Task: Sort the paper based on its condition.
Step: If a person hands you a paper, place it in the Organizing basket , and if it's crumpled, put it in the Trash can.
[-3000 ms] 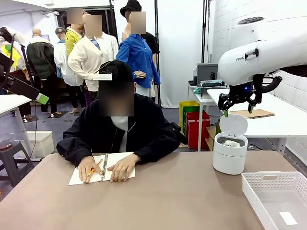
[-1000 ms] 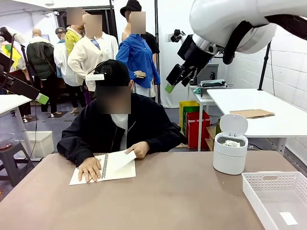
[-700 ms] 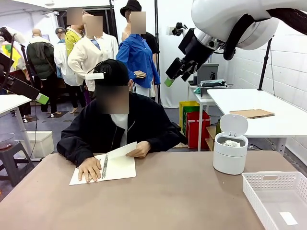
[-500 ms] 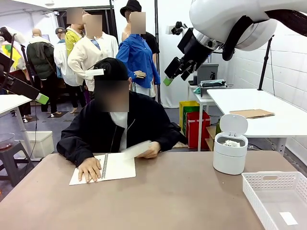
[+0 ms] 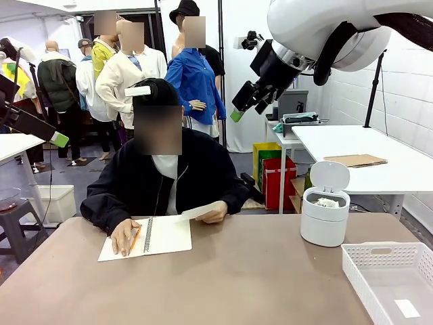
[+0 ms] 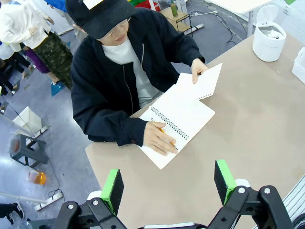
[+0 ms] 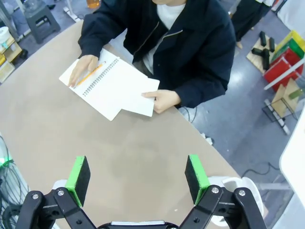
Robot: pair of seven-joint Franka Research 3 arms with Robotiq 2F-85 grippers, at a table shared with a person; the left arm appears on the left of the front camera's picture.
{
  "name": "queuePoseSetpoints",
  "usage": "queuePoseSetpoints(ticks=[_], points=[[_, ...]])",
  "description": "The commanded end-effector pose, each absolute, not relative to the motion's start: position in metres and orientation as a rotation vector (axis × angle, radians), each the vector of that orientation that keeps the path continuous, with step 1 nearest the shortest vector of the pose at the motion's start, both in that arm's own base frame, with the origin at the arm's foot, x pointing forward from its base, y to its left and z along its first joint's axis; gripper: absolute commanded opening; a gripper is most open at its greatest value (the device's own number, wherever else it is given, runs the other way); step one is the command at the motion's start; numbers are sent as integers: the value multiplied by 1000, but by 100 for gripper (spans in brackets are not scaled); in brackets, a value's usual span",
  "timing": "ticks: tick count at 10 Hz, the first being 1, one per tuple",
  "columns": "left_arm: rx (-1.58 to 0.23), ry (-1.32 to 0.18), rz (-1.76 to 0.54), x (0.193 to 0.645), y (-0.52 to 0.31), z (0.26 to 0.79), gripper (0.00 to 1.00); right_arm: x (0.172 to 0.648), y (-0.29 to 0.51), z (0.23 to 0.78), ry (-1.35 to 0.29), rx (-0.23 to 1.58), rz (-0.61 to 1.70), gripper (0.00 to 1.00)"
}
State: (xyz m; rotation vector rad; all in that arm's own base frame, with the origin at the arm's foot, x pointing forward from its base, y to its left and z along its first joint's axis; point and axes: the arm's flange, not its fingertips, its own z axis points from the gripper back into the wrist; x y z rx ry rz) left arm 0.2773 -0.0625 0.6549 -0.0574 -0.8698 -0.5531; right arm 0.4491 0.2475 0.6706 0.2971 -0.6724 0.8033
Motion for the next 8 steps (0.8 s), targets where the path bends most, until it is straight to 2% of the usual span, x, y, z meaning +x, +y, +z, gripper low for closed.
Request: queuePoseSetpoints(ticks=[1, 8], points=[[-62, -863, -553, 276, -61, 654, 100, 449, 245, 671, -667, 298, 815, 100], [-62, -863, -553, 276, -61, 654, 100, 449, 245, 671, -667, 298, 815, 100]])
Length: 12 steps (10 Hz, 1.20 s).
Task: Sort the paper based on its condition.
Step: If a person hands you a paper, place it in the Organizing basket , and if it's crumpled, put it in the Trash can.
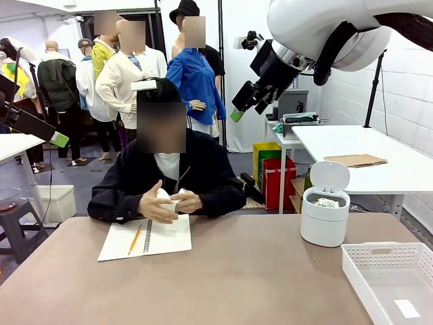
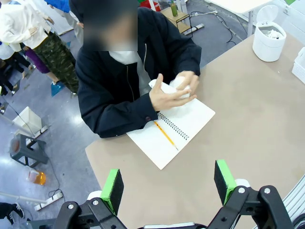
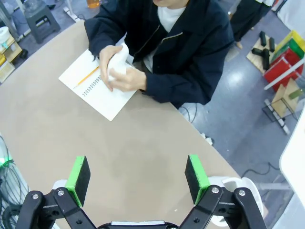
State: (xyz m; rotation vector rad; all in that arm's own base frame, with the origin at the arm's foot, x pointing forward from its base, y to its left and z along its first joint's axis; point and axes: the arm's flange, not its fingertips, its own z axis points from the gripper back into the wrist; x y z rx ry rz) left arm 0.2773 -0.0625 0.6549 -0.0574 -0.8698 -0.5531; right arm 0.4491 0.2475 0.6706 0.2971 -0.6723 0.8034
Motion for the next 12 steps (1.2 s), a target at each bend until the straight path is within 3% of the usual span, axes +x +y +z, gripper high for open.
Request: queuePoseSetpoints(ticks=[1, 12], points=[[-62, -863, -553, 276, -61, 654, 100, 449, 245, 671, -667, 298, 815, 100], [-62, -863, -553, 276, -61, 654, 100, 449, 245, 671, -667, 298, 815, 100]])
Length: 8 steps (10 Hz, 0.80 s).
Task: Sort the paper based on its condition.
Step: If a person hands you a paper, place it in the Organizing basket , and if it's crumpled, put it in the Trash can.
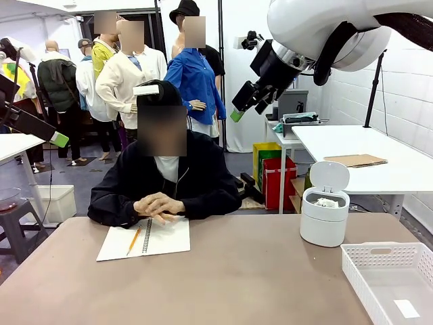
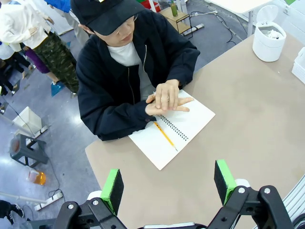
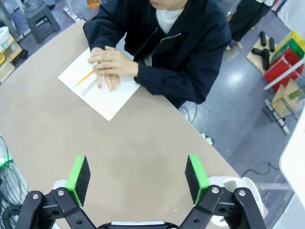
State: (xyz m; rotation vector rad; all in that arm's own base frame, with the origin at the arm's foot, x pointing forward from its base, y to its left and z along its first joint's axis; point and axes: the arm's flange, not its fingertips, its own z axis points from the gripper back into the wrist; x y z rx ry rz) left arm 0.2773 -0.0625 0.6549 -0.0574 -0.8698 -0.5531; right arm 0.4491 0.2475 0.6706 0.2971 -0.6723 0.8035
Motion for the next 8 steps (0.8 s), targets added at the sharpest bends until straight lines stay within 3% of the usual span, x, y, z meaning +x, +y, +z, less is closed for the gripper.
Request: queuePoseSetpoints(ticks=[1, 8], points=[[-62, -863, -553, 276, -61, 654, 100, 449, 245, 671, -667, 298, 815, 100], [-62, -863, -553, 276, -61, 654, 100, 449, 245, 671, -667, 298, 815, 100]])
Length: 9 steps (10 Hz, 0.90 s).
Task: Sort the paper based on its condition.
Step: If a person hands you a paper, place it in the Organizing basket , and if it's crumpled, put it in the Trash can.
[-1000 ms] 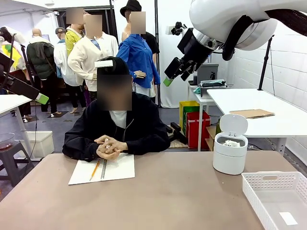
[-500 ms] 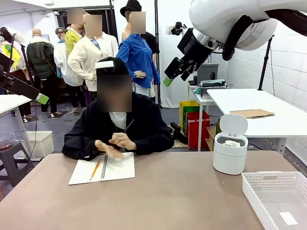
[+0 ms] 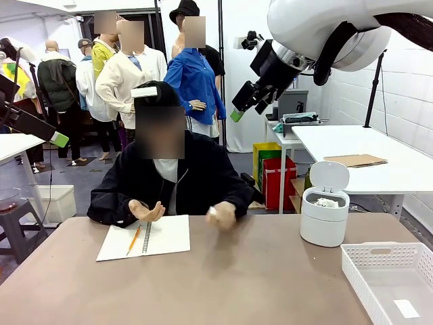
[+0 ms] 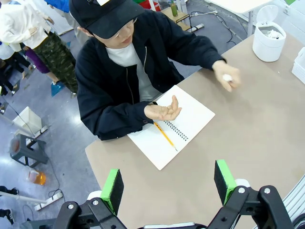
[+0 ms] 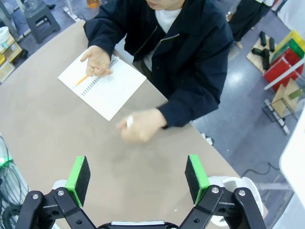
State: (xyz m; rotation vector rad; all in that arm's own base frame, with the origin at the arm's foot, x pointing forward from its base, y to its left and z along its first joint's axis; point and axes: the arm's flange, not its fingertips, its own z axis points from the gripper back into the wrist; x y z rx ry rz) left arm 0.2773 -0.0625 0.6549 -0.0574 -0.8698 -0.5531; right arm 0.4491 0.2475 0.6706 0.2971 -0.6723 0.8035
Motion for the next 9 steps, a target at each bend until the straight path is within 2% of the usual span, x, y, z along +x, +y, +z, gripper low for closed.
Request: queuePoseSetpoints(ticks=[1, 8, 9], points=[[-62, -863, -553, 276, -61, 654, 100, 449, 245, 671, -667, 298, 815, 100], [-62, -863, -553, 276, -61, 654, 100, 449, 247, 671, -672, 297, 803, 100], [-62, -863, -553, 276, -61, 654, 100, 455, 249, 656, -562, 308, 825, 100]])
